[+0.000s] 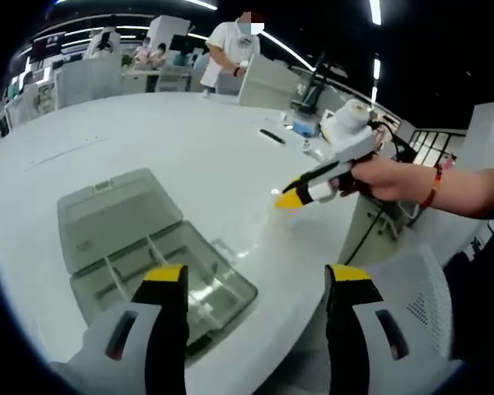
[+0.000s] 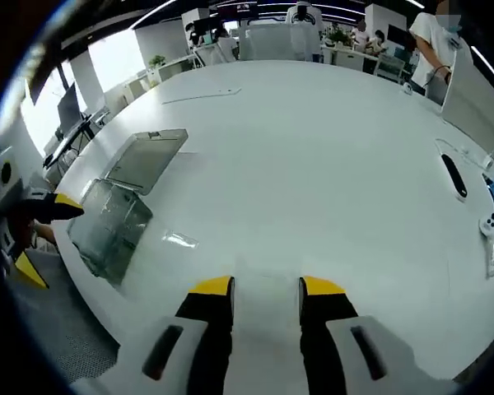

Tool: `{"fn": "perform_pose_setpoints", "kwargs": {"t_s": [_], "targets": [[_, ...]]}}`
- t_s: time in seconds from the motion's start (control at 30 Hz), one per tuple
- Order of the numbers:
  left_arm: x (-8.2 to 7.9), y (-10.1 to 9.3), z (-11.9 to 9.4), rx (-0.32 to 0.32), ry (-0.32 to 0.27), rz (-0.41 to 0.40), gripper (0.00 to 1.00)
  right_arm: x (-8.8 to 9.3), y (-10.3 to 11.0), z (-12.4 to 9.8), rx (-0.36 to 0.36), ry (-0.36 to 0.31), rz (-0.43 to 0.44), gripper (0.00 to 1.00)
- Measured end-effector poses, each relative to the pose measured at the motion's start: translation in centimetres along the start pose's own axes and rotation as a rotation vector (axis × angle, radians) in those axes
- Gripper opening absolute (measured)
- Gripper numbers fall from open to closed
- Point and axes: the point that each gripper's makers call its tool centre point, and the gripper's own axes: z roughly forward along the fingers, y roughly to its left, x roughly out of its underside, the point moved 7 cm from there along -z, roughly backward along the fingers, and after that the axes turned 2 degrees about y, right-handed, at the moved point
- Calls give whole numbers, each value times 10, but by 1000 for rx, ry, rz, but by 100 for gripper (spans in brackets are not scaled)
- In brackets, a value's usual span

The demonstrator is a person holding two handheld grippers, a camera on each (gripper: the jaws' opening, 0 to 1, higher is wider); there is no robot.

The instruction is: Insert the divider into the dual guide fixture by aligning both edges with the guide slots and pushing it downward to the bottom, including one-sided entry, uneven engagement, binding, and posture correction.

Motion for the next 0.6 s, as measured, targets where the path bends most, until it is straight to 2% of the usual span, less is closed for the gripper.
{"fn": "perform_pose_setpoints", "kwargs": {"t_s": [0.27,0.6], "targets": [[-2,1,-1,-1,-16,-16,64,-6,16,-2,-23,-18,-40,27],[-3,-1,-4,-7,-35,-29,63,-8,33,-10,-44,-43,-48,27]]}}
